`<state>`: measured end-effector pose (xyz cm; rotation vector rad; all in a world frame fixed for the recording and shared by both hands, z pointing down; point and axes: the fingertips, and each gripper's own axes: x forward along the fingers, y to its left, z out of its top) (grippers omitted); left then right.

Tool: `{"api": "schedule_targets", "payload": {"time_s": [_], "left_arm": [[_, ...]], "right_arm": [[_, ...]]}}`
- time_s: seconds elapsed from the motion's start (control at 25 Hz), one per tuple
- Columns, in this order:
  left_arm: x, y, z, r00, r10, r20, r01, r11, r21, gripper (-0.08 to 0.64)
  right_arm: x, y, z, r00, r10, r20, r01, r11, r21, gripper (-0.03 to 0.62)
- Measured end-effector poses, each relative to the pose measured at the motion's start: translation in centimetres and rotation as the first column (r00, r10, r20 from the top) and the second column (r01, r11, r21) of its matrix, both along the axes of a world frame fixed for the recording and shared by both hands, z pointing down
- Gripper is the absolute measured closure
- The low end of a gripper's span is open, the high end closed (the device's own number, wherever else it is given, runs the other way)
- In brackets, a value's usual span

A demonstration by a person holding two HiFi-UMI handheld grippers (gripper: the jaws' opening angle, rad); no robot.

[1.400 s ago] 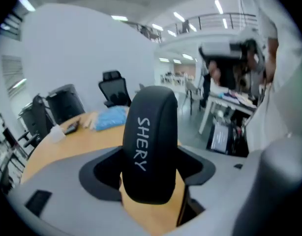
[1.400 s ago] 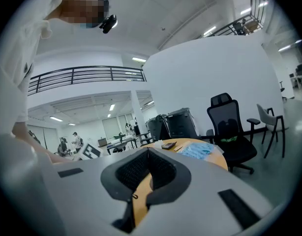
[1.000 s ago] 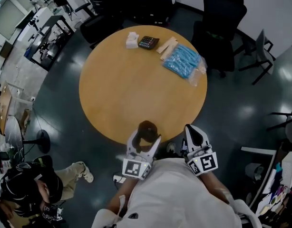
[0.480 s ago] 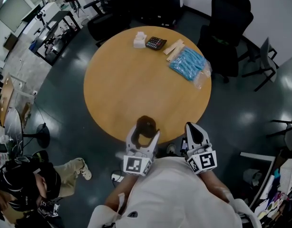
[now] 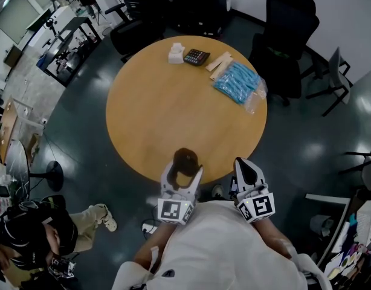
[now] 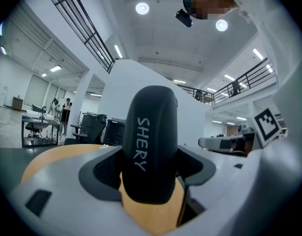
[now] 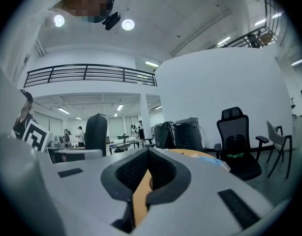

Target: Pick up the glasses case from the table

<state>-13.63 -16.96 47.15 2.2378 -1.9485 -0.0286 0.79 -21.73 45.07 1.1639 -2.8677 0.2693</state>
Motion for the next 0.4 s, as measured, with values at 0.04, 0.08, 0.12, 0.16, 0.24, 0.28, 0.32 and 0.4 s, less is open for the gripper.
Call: {"api": "schedule_targets", "payload": {"time_s": [0.04, 0.08, 0.12, 0.16, 0.24, 0.28, 0.32, 0.4], "left_arm": [[0.0, 0.06, 0.08, 1.0, 0.0, -0.001, 0.0, 1.0, -0.002, 0.23], [-0.08, 0.13, 0.16, 1.0, -0.004, -0.004, 0.004, 1.0, -0.004, 0.23], [-0.18, 0.15, 0.23, 1.0, -0.009, -0.008, 0.009, 1.0, -0.007, 0.23], [-0.28, 0.1, 0.29, 1.0, -0.013, -0.011, 0.013, 1.0, -0.01, 0.23], [-0.36, -0.05, 0.34, 1.0, -0.014, -0.011, 0.014, 1.0, -0.011, 0.23], [-0.34, -0.05, 0.34, 1.0, -0.011, -0.009, 0.011, 1.0, -0.01, 0.23], [-0.32, 0.02, 0.34, 1.0, -0.01, -0.007, 0.01, 1.0, -0.01, 0.23], [-0.31, 0.25, 0.35, 1.0, -0.013, -0.007, 0.013, 1.0, -0.011, 0.23]], "right_arm": [[0.02, 0.04, 0.02, 1.0, -0.001, 0.0, 0.001, 1.0, -0.001, 0.577], [0.04, 0.1, 0.04, 1.0, -0.002, 0.001, 0.002, 1.0, -0.002, 0.577], [0.05, 0.13, 0.05, 1.0, -0.002, 0.001, 0.002, 1.0, -0.002, 0.577], [0.06, 0.1, 0.06, 1.0, -0.002, 0.002, 0.002, 1.0, -0.003, 0.577], [0.04, 0.0, 0.08, 1.0, -0.001, 0.002, 0.001, 1.0, -0.003, 0.577], [0.01, 0.01, 0.1, 1.0, -0.002, 0.001, 0.002, 1.0, -0.003, 0.577], [-0.02, 0.06, 0.13, 1.0, -0.004, -0.001, 0.004, 1.0, -0.004, 0.577], [-0.06, 0.23, 0.19, 1.0, -0.007, -0.003, 0.007, 1.0, -0.005, 0.577]]}}
